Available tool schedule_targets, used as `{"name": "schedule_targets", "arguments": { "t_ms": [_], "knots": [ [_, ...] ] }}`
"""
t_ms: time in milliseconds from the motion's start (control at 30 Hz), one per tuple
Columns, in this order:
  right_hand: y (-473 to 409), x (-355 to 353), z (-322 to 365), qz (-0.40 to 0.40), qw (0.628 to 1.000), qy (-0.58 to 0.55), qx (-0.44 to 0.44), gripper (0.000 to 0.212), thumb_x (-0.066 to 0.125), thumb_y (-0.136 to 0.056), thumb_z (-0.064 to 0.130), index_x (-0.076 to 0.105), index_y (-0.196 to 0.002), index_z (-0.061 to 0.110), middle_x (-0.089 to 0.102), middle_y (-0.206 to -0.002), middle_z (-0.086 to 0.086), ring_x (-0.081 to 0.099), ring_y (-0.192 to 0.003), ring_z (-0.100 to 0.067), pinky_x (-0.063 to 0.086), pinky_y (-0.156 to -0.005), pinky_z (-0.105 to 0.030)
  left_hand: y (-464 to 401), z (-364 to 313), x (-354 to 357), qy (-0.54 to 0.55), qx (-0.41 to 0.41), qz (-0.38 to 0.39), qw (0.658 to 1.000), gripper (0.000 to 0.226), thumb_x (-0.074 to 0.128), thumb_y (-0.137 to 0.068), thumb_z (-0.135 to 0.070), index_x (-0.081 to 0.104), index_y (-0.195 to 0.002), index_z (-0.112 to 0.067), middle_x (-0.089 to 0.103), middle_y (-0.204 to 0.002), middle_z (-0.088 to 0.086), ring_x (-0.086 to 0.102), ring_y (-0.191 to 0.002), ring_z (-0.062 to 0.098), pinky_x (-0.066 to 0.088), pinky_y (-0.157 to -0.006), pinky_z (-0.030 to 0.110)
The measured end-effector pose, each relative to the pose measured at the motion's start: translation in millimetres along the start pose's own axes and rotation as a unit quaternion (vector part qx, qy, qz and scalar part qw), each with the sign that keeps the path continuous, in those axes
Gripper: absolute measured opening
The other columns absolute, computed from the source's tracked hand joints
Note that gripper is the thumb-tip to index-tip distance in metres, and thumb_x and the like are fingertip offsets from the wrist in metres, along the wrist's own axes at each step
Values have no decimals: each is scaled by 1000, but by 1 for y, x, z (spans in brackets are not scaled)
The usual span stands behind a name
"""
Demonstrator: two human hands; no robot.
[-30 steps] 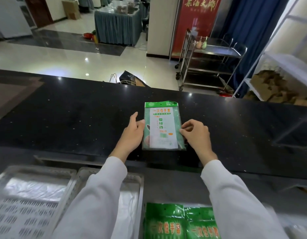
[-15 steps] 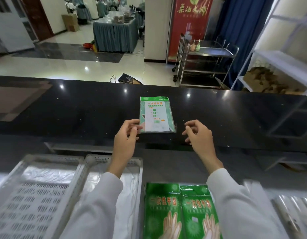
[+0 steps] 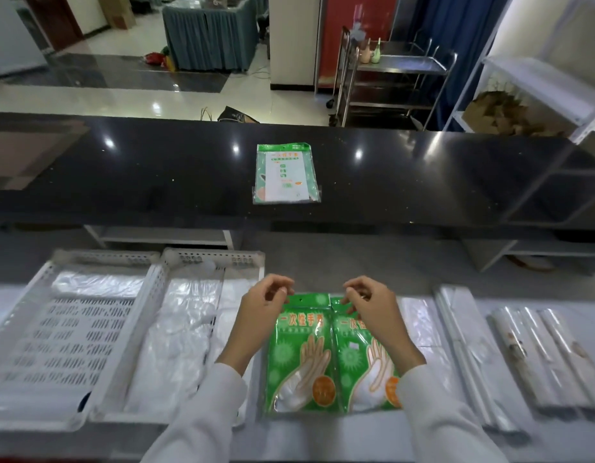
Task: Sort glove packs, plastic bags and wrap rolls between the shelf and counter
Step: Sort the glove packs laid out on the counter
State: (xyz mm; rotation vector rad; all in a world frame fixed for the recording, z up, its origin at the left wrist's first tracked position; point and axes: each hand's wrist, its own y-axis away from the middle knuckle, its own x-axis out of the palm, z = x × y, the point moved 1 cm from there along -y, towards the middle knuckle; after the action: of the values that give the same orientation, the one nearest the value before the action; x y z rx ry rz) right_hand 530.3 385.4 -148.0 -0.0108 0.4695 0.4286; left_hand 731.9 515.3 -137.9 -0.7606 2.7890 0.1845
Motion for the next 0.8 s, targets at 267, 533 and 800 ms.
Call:
{"name": "schedule_targets", "arguments": {
  "t_ms": [267,533,800],
  "knots": [
    [56,29,-55,86,992,14,86,15,64,-101,13,72,-107,24,72,-106,10,70,-98,-11,58,-83,-25,51,57,42,-147,-141,99,974,42,62,-101,-21,53,-142,-26,48,-148,3,51,-135,23,38,-111,32],
    [86,46,-80,129,985,24,114,28,64,-102,16,67,-129,22,63,-123,11,61,-112,-7,48,-90,-15,71,85,55,-171,-217,51,960,66,62,-98,-30,34,-158,-26,42,-161,5,45,-143,30,41,-111,41],
    [90,48,-85,141,980,6,140,33,65,-101,18,64,-134,22,64,-127,9,58,-117,-7,46,-84,-10,67,83,53,11,-227,-45,973,63,69,-89,-3,44,-142,-26,69,-126,2,68,-110,23,55,-101,49]
  ]
}}
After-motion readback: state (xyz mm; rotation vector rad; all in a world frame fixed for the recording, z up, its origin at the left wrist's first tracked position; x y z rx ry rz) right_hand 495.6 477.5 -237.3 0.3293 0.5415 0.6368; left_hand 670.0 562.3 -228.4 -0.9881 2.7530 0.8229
